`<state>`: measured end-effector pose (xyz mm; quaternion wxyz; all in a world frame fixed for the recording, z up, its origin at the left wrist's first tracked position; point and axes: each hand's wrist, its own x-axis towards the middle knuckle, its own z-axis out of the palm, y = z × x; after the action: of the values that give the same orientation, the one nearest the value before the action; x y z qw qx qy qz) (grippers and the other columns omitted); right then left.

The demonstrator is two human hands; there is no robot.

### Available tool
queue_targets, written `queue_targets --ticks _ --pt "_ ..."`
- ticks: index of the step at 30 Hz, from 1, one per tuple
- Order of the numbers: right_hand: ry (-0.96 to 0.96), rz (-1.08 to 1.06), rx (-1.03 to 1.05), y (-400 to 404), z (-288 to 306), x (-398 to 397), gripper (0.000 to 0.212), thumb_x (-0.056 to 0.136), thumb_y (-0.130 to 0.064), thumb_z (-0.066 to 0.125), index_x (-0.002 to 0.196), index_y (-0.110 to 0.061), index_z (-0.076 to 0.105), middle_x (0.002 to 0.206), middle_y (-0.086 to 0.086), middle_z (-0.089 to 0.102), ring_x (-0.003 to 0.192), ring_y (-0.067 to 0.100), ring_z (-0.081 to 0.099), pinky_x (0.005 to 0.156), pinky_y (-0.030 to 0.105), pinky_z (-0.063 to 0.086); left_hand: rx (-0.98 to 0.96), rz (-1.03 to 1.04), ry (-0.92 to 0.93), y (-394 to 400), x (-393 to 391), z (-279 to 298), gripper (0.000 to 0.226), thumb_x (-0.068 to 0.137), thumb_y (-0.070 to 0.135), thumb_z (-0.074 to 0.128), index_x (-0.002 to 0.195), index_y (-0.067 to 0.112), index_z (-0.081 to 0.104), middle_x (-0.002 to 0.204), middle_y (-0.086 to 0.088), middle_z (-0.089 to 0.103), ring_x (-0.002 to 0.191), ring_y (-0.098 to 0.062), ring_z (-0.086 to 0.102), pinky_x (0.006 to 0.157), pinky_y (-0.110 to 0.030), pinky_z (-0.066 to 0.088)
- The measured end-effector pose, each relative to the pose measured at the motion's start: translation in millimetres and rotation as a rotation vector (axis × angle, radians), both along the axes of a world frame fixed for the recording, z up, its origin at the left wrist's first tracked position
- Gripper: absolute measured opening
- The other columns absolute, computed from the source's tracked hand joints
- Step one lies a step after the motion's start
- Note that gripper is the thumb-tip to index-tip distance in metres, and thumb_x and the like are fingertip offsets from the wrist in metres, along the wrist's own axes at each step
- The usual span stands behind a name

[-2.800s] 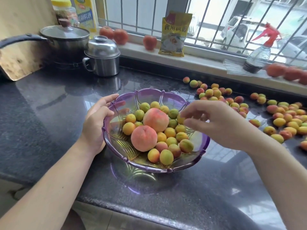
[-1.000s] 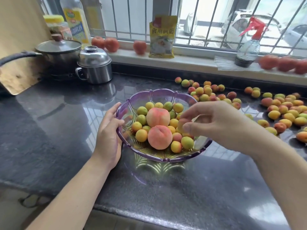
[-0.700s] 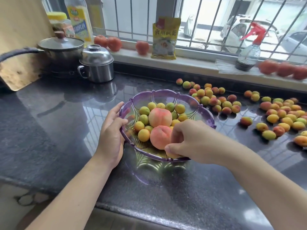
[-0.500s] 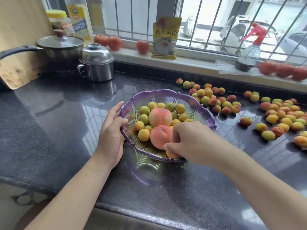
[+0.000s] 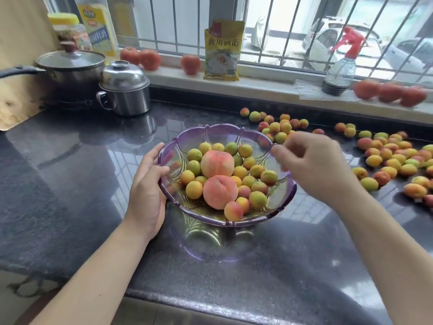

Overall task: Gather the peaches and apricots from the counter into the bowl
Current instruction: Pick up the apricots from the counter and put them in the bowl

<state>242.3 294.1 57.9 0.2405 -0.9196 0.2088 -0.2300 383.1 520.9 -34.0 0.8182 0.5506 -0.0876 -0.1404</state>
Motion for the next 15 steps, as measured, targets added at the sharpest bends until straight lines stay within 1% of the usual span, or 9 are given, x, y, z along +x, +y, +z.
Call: queue_targets --ticks 2,4,6,7,8,10,11,13,15 --pt "-0.213 -0.224 -0.095 -42.2 -19.5 -4.7 0.027 0.099 -0.031 0.061 0.082 -0.011 0.066 0.073 0.001 0.065 0.067 0.023 0.056 0.062 0.033 0.04 0.005 0.003 -0.015 -0.5 1.4 -2.6 0.048 0.107 0.004 0.04 0.15 0.019 0.053 0.14 -0.004 0.069 0.126 -0.018 0.069 0.107 -0.039 0.054" --pt "-0.26 -0.395 -0.173 -78.7 -52.0 -12.3 0.02 0.1 -0.023 0.058 0.09 -0.008 0.066 0.083 0.009 0.067 0.074 0.023 0.055 0.068 0.03 0.036 -0.003 0.004 -0.018 -1.3 1.9 -4.9 0.049 0.107 0.005 0.039 0.152 0.018 0.052 0.143 -0.006 0.068 0.129 -0.019 0.068 0.109 -0.04 0.053" --pt "-0.194 -0.451 -0.244 -103.8 -83.1 -20.7 0.017 0.099 -0.013 0.055 0.1 -0.003 0.068 0.098 0.019 0.069 0.088 0.032 0.058 0.076 0.033 0.041 -0.007 0.012 -0.026 -1.7 2.6 -6.2 0.049 0.107 0.006 0.04 0.153 0.018 0.052 0.143 -0.005 0.068 0.128 -0.018 0.068 0.107 -0.039 0.053" --pt "-0.145 -0.47 -0.269 -112.6 -91.9 -23.8 0.02 0.097 -0.01 0.055 0.107 -0.001 0.069 0.107 0.022 0.068 0.098 0.037 0.057 0.083 0.038 0.042 0.0 0.013 -0.031 -1.6 3.2 -6.6 0.049 0.107 0.006 0.04 0.153 0.018 0.052 0.143 -0.005 0.068 0.128 -0.018 0.069 0.107 -0.038 0.053" --pt "-0.098 -0.502 -0.301 -118.9 -95.9 -26.4 0.024 0.096 -0.008 0.056 0.114 0.0 0.069 0.114 0.024 0.066 0.105 0.04 0.054 0.09 0.041 0.042 0.007 0.013 -0.03 -1.3 3.4 -7.2 0.049 0.107 0.006 0.04 0.153 0.018 0.051 0.144 -0.005 0.067 0.128 -0.017 0.069 0.108 -0.039 0.053" --pt "-0.022 -0.56 -0.367 -128.0 -97.8 -27.4 0.032 0.095 -0.01 0.058 0.125 -0.002 0.066 0.124 0.025 0.063 0.113 0.043 0.048 0.1 0.047 0.038 0.005 0.016 -0.026 -1.1 3.5 -8.0 0.048 0.108 0.006 0.04 0.153 0.018 0.051 0.145 -0.006 0.066 0.129 -0.019 0.068 0.113 -0.042 0.051" --pt "0.04 -0.574 -0.39 -131.3 -99.1 -25.9 0.037 0.095 -0.014 0.058 0.13 -0.004 0.063 0.128 0.024 0.061 0.117 0.043 0.046 0.106 0.05 0.034 0.007 0.018 -0.026 -0.9 4.1 -8.8 0.049 0.107 0.006 0.04 0.153 0.019 0.052 0.146 -0.006 0.066 0.13 -0.02 0.067 0.115 -0.044 0.05" --pt "0.205 -0.586 -0.387 -133.9 -101.1 -22.0 0.043 0.096 -0.02 0.055 0.139 -0.01 0.057 0.136 0.022 0.058 0.129 0.042 0.041 0.118 0.056 0.018 0.019 0.017 -0.026 -0.2 4.4 -9.1 0.048 0.107 0.007 0.041 0.152 0.02 0.052 0.146 -0.006 0.066 0.133 -0.021 0.066 0.117 -0.047 0.048" --pt "0.302 -0.602 -0.344 -134.4 -103.6 -19.3 0.044 0.096 -0.02 0.051 0.139 -0.013 0.056 0.136 0.021 0.059 0.134 0.041 0.038 0.121 0.058 0.006 0.028 0.015 -0.026 0.3 4.3 -8.9 0.048 0.107 0.007 0.041 0.152 0.02 0.053 0.147 -0.006 0.065 0.134 -0.021 0.065 0.119 -0.048 0.047"
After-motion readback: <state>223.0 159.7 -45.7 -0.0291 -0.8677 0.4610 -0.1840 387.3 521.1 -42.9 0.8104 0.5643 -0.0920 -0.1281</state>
